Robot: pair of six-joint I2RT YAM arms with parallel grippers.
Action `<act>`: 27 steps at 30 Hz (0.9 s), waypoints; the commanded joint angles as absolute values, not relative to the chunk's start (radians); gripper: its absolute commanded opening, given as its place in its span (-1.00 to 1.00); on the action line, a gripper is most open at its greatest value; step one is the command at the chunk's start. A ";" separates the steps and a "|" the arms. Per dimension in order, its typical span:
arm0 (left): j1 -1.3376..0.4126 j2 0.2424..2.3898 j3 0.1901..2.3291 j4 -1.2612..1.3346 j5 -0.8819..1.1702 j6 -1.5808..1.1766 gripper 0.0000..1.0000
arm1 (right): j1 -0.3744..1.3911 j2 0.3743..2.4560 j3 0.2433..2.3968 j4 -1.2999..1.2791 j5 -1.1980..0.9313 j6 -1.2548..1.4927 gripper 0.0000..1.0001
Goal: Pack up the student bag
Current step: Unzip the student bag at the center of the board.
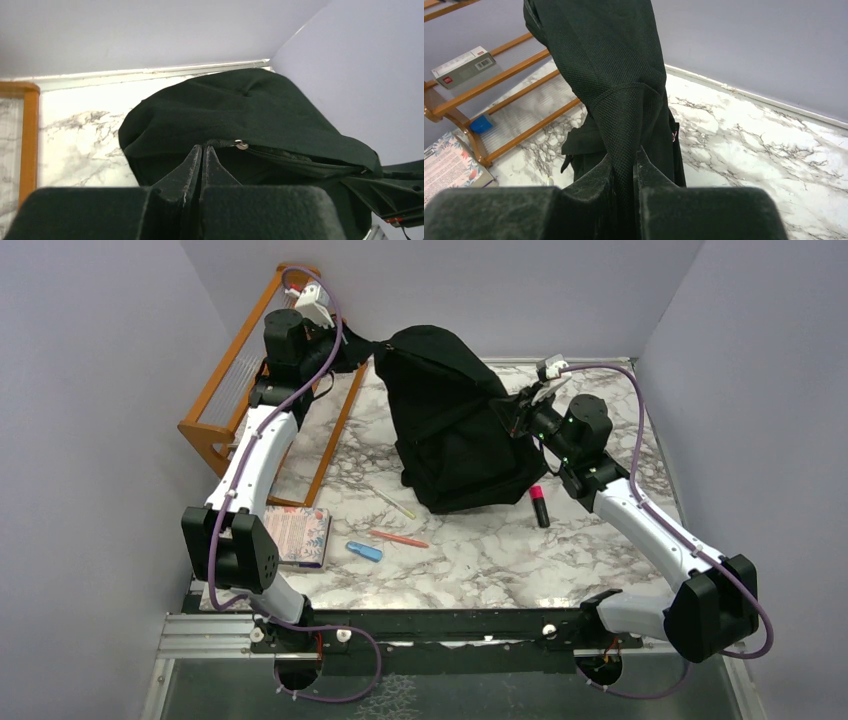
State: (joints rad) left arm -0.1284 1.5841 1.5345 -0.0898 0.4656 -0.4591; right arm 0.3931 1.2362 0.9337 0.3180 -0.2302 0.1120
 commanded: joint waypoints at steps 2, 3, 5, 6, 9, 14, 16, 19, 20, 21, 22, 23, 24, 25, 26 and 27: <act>-0.151 1.604 1.713 -0.035 0.485 -0.377 -1.00 | 0.375 1.223 0.980 0.336 -0.228 0.089 -0.62; -0.160 1.618 1.755 -0.051 0.488 -0.372 -1.00 | 0.375 1.231 0.988 0.327 -0.235 0.089 -0.55; -0.173 1.649 1.829 -0.083 0.499 -0.368 -1.00 | 0.376 1.245 1.002 0.312 -0.264 0.083 -0.38; -0.178 1.663 1.862 -0.097 0.510 -0.367 -1.00 | 0.375 1.250 1.010 0.297 -0.270 0.076 -0.31; -0.206 1.694 1.945 -0.134 0.529 -0.348 -1.00 | 0.375 1.242 1.017 0.264 -0.243 0.053 -0.08; -0.268 1.727 2.039 -0.186 0.540 -0.311 -1.00 | 0.374 1.207 1.043 0.227 -0.188 -0.016 0.19; -0.287 1.735 2.055 -0.191 0.550 -0.311 -1.00 | 0.374 1.207 1.071 0.196 -0.201 -0.055 0.26; -0.314 1.740 2.058 -0.197 0.566 -0.311 -1.00 | 0.374 1.212 1.120 0.163 -0.276 -0.106 0.37; -0.321 1.740 2.056 -0.198 0.568 -0.309 -1.00 | 0.374 1.220 1.144 0.151 -0.311 -0.120 0.39; -0.328 1.740 2.052 -0.198 0.570 -0.307 -1.00 | 0.375 1.232 1.168 0.136 -0.348 -0.136 0.41; -0.334 1.739 2.048 -0.198 0.573 -0.305 -1.00 | 0.375 1.248 1.198 0.123 -0.383 -0.152 0.42; -0.339 1.738 2.046 -0.198 0.576 -0.305 -1.00 | 0.374 1.267 1.229 0.108 -0.417 -0.170 0.42; -0.342 1.737 2.042 -0.198 0.579 -0.307 -1.00 | 0.374 1.294 1.258 0.097 -0.445 -0.188 0.43; -0.345 1.735 2.038 -0.198 0.581 -0.307 -1.00 | 0.374 1.314 1.287 0.089 -0.464 -0.204 0.43; -0.347 1.732 2.033 -0.198 0.583 -0.307 -1.00 | 0.375 1.332 1.307 0.092 -0.479 -0.219 0.43; -0.349 1.727 2.027 -0.198 0.583 -0.307 -1.00 | 0.374 1.350 1.324 0.101 -0.492 -0.235 0.44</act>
